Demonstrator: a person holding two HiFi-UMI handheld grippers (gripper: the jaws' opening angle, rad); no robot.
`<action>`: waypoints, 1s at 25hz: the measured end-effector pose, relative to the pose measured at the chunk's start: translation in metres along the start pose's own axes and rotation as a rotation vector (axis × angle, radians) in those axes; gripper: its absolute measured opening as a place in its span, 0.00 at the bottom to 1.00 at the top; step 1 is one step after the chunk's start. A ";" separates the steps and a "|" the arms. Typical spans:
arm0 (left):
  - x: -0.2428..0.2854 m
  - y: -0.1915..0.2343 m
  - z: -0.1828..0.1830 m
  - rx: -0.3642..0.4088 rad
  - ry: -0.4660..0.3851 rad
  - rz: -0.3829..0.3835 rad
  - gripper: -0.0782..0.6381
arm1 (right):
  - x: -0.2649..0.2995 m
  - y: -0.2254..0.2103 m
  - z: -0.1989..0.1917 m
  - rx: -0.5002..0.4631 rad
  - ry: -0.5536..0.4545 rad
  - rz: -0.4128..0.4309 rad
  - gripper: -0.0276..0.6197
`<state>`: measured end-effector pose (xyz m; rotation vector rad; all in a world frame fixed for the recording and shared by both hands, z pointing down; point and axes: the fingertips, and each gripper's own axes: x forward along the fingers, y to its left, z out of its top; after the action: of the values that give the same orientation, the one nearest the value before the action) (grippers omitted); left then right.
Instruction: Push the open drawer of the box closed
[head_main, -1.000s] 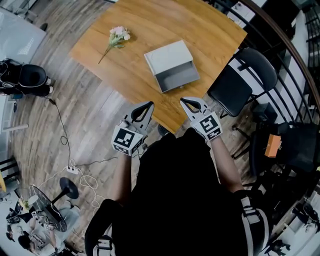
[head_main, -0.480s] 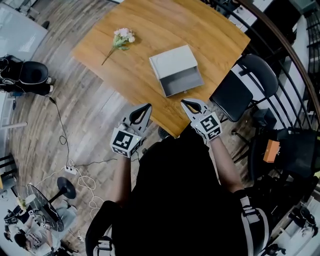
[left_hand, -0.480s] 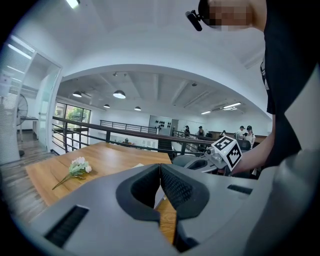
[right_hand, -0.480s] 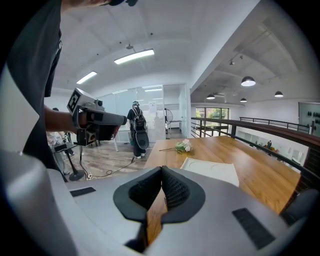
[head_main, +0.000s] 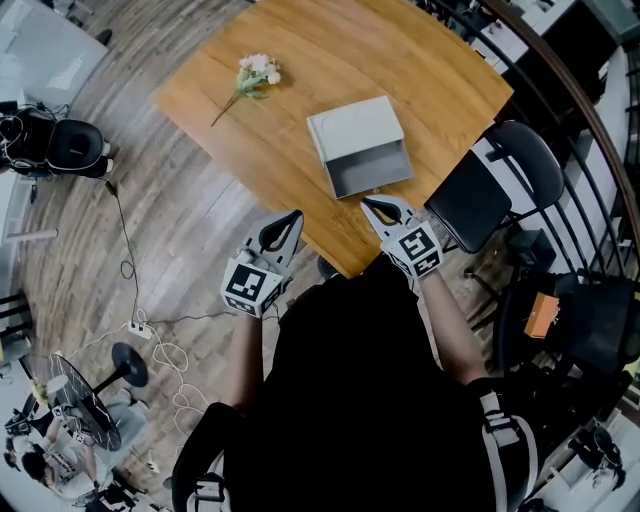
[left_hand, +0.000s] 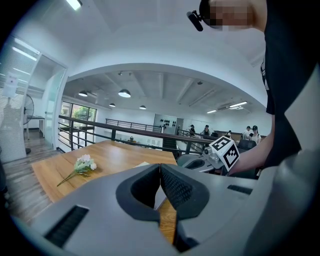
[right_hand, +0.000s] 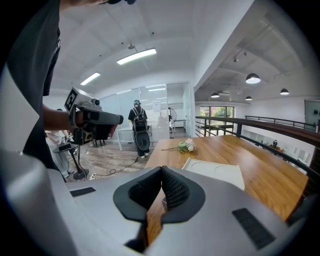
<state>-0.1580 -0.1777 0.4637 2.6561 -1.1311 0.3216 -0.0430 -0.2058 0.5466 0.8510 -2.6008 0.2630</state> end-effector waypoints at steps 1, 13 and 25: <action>0.002 0.000 0.002 0.002 0.001 0.001 0.14 | 0.000 -0.001 -0.003 0.004 0.004 0.002 0.07; 0.032 -0.002 0.008 0.004 0.028 0.020 0.14 | -0.002 -0.023 -0.075 0.013 0.156 0.048 0.07; 0.047 -0.009 0.004 -0.003 0.072 0.007 0.14 | 0.027 -0.045 -0.146 0.112 0.289 0.027 0.07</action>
<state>-0.1193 -0.2041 0.4726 2.6159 -1.1179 0.4130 0.0086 -0.2130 0.6926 0.7533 -2.3466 0.5049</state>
